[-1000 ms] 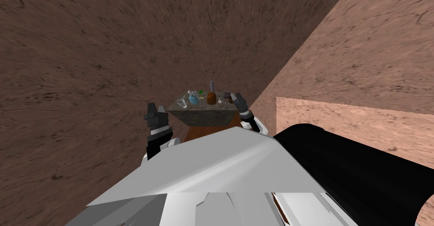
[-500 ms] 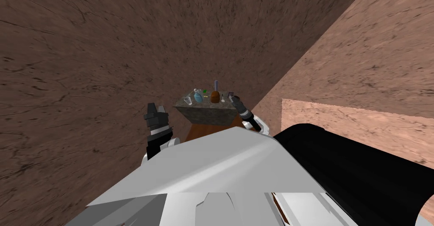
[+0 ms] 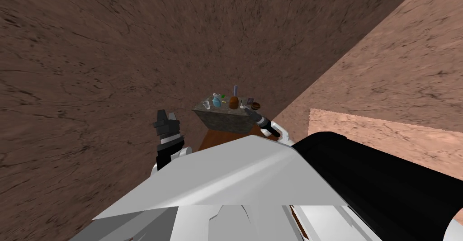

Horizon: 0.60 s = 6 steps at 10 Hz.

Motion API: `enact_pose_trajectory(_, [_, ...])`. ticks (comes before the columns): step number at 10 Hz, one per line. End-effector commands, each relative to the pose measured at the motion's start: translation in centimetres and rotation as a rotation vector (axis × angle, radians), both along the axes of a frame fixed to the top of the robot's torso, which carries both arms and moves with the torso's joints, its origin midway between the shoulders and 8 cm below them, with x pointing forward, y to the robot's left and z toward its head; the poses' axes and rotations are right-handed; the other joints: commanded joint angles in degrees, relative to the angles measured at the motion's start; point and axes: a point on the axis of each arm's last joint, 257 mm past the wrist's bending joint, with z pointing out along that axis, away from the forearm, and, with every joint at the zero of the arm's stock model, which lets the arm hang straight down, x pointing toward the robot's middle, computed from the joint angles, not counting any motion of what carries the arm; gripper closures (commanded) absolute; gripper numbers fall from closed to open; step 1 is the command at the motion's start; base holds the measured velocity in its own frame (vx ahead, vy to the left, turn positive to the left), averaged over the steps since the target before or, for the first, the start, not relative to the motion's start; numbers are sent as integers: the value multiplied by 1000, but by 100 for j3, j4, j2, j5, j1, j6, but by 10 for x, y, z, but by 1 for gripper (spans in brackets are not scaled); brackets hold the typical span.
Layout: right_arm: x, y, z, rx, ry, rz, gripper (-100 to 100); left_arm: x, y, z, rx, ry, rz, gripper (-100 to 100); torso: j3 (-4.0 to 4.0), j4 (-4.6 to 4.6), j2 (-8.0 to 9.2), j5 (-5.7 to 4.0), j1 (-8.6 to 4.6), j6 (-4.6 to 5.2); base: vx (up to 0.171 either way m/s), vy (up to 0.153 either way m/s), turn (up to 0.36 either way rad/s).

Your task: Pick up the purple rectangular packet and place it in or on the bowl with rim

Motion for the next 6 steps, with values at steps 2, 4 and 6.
enact_pose_trajectory(2, [4, -3, -25, -104, 25, 23, -100, 0, 0, 0, 0, 0, 0, 0, -1, 0, -3, 0, -2, 4, -30, 34, 177])
enact_pose_trajectory(4, [5, -6, -44, -179, 47, 42, -100, 0, 0, 0, 0, 0, 0, 0, -3, -1, -6, 0, -4, 4, -21, 28, 210])
enact_pose_trajectory(6, [6, -12, -64, -258, 74, 62, -100, 0, 0, 0, 0, 0, 0, 0, -5, -2, -9, -1, -9, 6, -11, 19, 180])
